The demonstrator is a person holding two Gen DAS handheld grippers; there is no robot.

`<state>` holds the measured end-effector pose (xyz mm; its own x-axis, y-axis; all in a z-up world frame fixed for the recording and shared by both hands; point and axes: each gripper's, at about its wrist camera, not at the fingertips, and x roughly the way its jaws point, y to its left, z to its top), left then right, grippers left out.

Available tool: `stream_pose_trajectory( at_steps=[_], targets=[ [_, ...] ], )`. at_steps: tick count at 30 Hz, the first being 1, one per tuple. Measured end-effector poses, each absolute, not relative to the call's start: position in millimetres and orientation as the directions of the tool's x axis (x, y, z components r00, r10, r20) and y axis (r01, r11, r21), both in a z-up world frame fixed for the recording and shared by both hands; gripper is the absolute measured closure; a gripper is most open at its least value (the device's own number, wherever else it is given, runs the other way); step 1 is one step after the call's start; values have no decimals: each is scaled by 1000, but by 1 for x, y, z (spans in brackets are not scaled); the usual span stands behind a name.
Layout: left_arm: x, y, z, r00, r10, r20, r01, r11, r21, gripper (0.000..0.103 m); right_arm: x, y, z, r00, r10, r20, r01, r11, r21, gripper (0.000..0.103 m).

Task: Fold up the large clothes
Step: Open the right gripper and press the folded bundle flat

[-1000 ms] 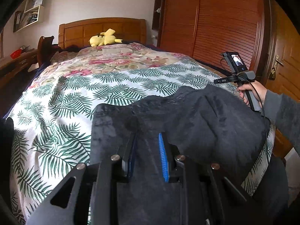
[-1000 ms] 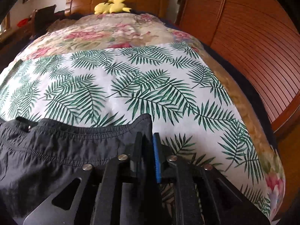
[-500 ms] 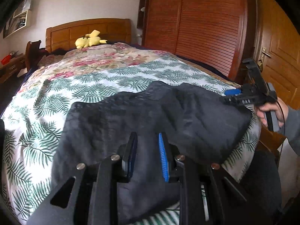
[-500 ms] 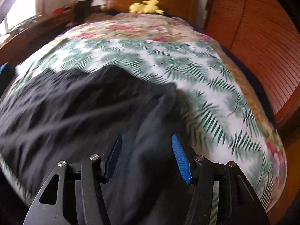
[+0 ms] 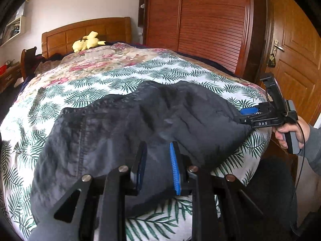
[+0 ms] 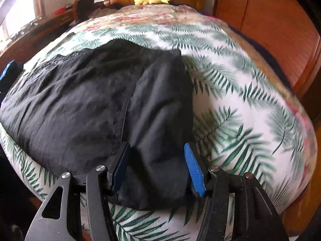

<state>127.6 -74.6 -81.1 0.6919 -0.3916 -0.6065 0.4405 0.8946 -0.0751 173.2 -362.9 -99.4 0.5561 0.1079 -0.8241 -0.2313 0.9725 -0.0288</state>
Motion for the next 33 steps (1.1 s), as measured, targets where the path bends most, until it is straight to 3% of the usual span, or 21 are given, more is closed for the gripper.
stream_pose_trajectory(
  at_steps=[7,11,17,33],
  targets=[
    [134,-90,-92,669,-387,-635,446,892,-74,82,156,-361,-89,605,97,-791,-208,977,-40,45],
    [137,-98,-96,660,-381,-648,450,890,-65,82,151,-365,-84,618,91,-781,-196,980,-41,36],
    [142,-105,-107,640,-372,-672,452,890,-63,82,150,-379,-86,613,90,-785,-161,987,-13,31],
    [146,-106,-123,609,-364,-705,456,888,-65,82,159,-400,-107,534,185,-825,-75,982,172,26]
  ],
)
